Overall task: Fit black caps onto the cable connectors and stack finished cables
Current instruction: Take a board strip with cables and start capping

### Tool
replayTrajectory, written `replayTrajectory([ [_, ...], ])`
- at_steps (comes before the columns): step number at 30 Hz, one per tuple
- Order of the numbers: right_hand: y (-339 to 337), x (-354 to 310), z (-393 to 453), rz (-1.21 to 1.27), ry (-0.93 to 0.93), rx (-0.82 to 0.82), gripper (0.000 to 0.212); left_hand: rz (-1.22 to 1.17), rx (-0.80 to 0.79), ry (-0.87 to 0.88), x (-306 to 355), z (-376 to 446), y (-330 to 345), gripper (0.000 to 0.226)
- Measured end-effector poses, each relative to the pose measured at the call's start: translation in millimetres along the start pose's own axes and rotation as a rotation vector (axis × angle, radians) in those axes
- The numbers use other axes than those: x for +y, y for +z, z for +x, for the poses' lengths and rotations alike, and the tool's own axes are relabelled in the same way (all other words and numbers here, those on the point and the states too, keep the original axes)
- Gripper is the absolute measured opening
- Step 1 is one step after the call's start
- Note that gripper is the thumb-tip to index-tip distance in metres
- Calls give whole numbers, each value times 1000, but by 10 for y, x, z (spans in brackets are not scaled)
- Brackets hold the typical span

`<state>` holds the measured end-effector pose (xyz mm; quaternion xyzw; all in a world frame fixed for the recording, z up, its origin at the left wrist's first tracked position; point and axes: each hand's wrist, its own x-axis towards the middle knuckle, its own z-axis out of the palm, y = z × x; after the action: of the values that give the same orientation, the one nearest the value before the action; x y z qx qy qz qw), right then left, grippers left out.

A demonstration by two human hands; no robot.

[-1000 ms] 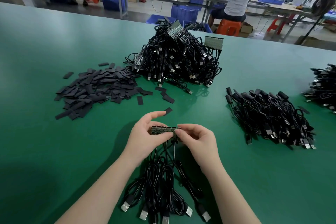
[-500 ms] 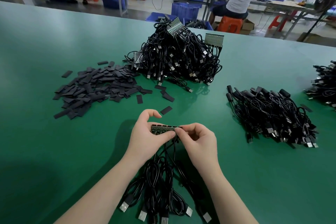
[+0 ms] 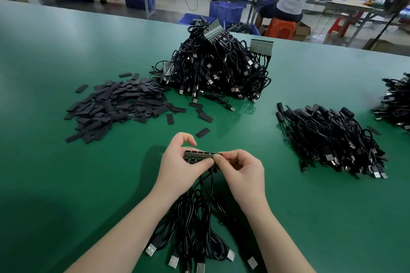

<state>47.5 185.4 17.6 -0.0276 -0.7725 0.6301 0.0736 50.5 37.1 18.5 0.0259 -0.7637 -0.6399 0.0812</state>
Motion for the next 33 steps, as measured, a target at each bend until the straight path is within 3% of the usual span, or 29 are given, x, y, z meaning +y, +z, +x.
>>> replayTrajectory([
  [9, 59, 16, -48, -56, -57, 67, 21, 55, 101, 43, 12, -35, 50, 48],
  [15, -23, -4, -9, -8, -50, 116, 12, 33, 155, 33, -18, -6, 3, 49],
  [17, -109, 5, 48, 41, -26, 189, 9, -84, 169, -39, 3, 35, -56, 51],
  [20, -174, 23, 96, 152, 42, 273, 8, -546, 95, -171, 20, 82, -125, 55],
  [22, -181, 40, 113, 212, 83, 309, 8, -883, 43, -266, 44, 98, -160, 45],
  [25, -217, 70, 157, 230, 118, 390, 9, -1152, -43, -344, 68, 118, -228, 39],
  [27, -268, 85, 183, 247, 119, 490, 7, -1277, -164, -349, 32, 136, -301, 59],
  [29, -335, 79, 202, 309, 95, 617, 6, -1456, -411, -361, 58, 125, -371, 66],
  [31, -403, 50, 218, 340, 27, 726, 6, -1494, -520, -358, 53, 112, -387, 59],
  [33, -438, -2, 215, 329, -103, 771, 7, -1288, -341, -400, 62, 133, -323, 63],
])
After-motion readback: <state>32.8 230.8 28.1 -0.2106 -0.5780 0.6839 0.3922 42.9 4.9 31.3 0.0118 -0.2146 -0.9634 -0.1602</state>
